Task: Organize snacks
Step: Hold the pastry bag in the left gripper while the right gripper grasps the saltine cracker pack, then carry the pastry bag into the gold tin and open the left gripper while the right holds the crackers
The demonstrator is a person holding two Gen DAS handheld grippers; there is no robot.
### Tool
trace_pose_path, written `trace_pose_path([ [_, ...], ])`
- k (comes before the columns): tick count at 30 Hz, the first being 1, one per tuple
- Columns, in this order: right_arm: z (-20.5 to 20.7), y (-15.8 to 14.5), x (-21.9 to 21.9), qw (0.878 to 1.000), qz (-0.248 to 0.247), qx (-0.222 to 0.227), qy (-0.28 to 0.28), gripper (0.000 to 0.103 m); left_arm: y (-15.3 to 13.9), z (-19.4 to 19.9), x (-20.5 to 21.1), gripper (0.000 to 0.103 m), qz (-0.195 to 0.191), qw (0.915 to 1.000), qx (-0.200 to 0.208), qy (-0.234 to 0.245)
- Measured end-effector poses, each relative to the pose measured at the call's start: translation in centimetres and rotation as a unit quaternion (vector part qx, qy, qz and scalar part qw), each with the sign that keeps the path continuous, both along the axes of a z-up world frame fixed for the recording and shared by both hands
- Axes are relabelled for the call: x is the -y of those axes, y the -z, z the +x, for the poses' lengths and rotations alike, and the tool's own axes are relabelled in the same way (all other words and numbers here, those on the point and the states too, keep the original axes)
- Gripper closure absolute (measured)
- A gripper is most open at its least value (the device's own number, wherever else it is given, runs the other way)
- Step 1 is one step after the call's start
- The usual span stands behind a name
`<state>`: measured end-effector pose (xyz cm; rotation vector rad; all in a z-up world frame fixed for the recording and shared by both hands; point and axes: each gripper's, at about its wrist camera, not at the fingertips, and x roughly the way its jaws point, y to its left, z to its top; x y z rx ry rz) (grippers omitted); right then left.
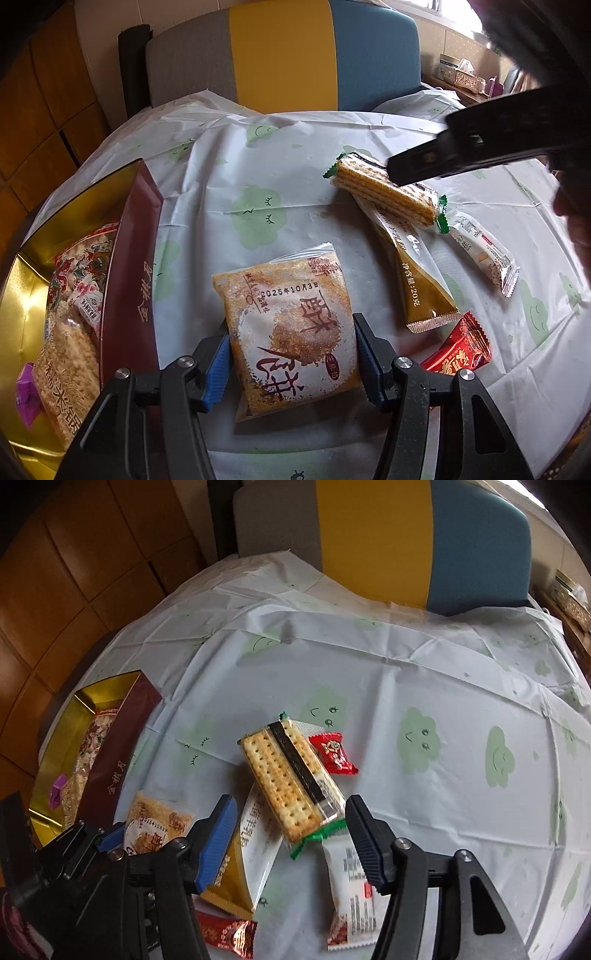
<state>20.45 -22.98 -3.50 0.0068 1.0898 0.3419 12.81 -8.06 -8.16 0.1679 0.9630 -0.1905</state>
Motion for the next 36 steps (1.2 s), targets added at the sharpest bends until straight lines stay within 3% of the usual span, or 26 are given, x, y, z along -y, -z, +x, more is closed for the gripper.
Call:
trace_pose_path([
  [7,3.3,3.2,-1.6,0.998,-0.042,-0.035,-0.035,0.041,0.1,0.1,0.0,0.043,-0.001,1.0,0.0,0.0],
  [11,3.0,3.4,-1.4,0.998,-0.039,-0.036,-0.037,0.052,0.1,0.1,0.0,0.043,-0.002,1.0,0.0,-0.001],
  [26,-4.0,0.4,1.0,0.999,-0.015,-0.032,-0.011,0.054,0.2,-0.1,0.1,0.043,-0.002,1.0,0.006,-0.002],
  [33,-8.6,3.0,2.3,0.995,-0.074,-0.07,0.002,0.054,0.1,-0.2,0.2,0.043,-0.002,1.0,0.005,-0.003],
  [36,-9.2,4.2,2.9,0.994,-0.077,-0.076,0.007,0.053,0.0,-0.2,0.2,0.043,-0.003,1.0,0.006,-0.007],
])
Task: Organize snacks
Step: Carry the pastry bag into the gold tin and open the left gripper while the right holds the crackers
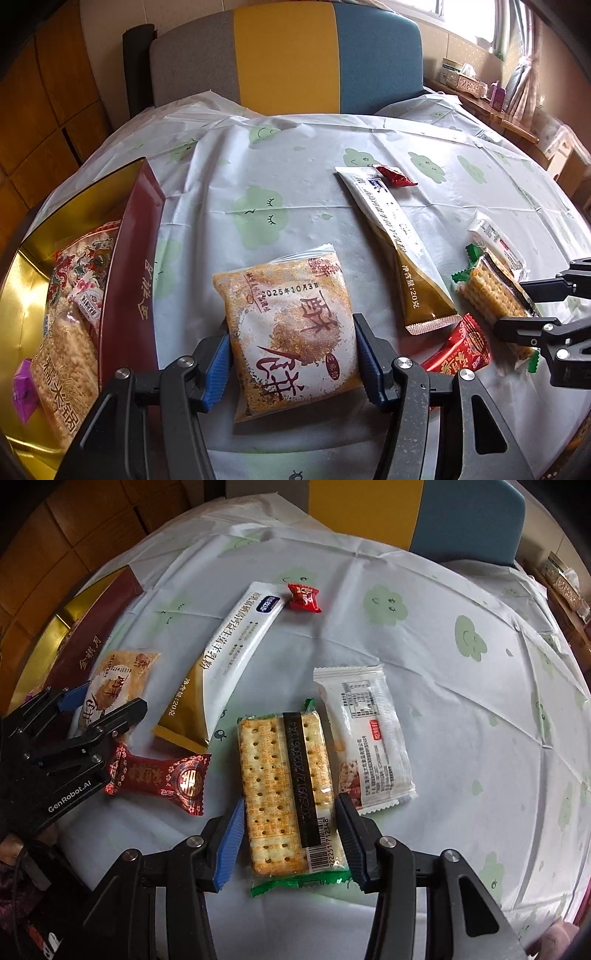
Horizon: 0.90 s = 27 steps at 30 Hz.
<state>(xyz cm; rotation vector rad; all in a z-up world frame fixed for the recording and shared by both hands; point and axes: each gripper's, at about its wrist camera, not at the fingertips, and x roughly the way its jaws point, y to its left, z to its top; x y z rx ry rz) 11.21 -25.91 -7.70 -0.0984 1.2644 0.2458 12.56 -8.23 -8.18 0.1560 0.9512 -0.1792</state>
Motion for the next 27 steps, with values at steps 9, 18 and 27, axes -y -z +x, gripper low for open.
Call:
trace_pose_path([
  [9,0.3,0.6,-0.1,1.0,0.0,-0.002,0.001,0.053,-1.1,-0.9,-0.3,0.043,-0.013,0.9999,0.003,0.002],
  [18,0.2,0.6,-0.2,1.0,-0.006,0.004,-0.008,0.052,-4.3,-2.4,-1.3,0.043,-0.035,0.9991,0.026,-0.004],
  [27,-0.2,0.6,-0.7,1.0,-0.014,0.007,-0.014,0.052,-7.5,-3.3,-5.2,0.043,-0.045,0.997,0.032,-0.053],
])
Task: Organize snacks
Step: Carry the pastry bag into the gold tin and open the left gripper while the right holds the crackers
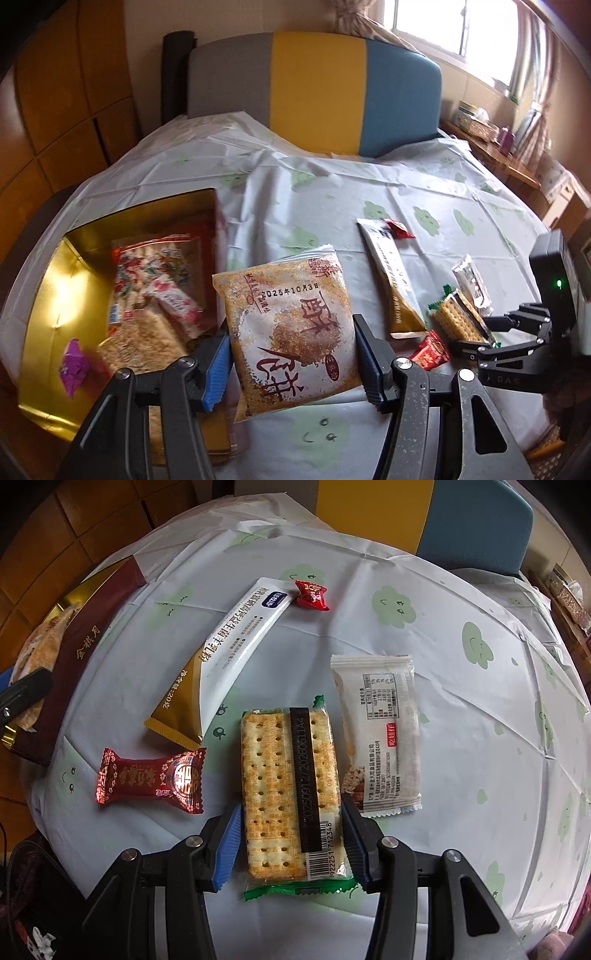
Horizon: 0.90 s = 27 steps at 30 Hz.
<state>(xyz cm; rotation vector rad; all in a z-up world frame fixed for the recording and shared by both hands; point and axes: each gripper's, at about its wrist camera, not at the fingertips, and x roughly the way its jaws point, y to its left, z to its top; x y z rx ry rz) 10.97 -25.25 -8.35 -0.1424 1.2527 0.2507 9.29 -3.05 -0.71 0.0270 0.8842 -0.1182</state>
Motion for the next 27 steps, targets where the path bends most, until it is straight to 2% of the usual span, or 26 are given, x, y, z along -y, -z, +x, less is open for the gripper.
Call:
trace_pose_path([
  [8,-0.1,0.0,-0.5,1.0,-0.011,0.007,-0.01,0.052,-1.6,-0.7,-6.5,0.043,-0.001,0.9972,0.012,-0.074],
  [13,-0.3,-0.1,-0.6,1.0,-0.016,0.011,-0.015,0.053,-1.4,-1.4,-11.3,0.043,0.003,0.9912,0.009,-0.132],
  [21,-0.4,-0.1,-0.7,1.0,-0.016,0.012,-0.016,0.053,1.5,-2.2,-18.0,0.043,0.017,0.9743,-0.024,-0.223],
  [27,-0.4,-0.1,-0.7,1.0,-0.016,0.013,-0.015,0.053,3.4,-1.8,-19.7,0.043,0.014,0.9699,-0.044,-0.239],
])
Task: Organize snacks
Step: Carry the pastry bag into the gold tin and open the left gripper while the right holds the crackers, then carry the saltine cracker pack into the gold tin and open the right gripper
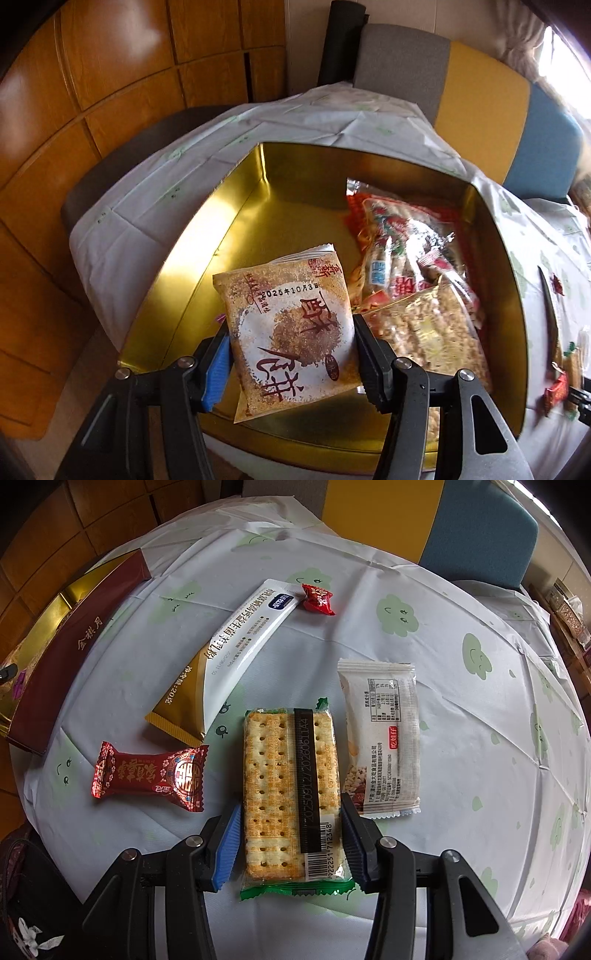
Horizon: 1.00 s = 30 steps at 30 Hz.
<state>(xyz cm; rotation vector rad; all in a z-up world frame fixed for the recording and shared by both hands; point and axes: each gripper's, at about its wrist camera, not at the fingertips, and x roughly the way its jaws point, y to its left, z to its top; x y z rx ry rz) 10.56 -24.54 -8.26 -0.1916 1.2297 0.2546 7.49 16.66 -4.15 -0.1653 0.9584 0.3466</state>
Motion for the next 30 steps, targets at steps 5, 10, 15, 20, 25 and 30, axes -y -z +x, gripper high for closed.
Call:
trace_pose_path([
  [5,0.1,0.0,0.1,1.0,0.001,0.0,0.001,0.053,1.3,0.3,-0.2,0.042,-0.005,0.9999,-0.01,-0.001],
  [10,0.1,0.0,0.1,1.0,0.001,0.0,0.0,0.053,1.0,0.2,-0.1,0.037,0.001,0.9999,-0.002,-0.01],
  [15,0.1,0.0,0.1,1.0,0.001,-0.001,0.0,0.053,0.6,0.0,0.1,0.031,0.008,0.9999,0.003,-0.006],
  [20,0.1,0.1,0.0,1.0,0.0,0.0,0.0,0.053,0.1,-0.7,0.0,0.031,0.017,0.9998,0.005,-0.011],
  [25,0.4,0.1,0.3,1.0,0.0,-0.002,0.001,0.053,-0.3,-1.7,-0.3,0.026,0.024,0.9994,0.017,-0.019],
  [30,0.4,0.1,0.3,1.0,-0.001,-0.001,0.0,0.053,-0.9,-0.9,-0.4,0.024,0.033,0.9991,0.021,-0.014],
])
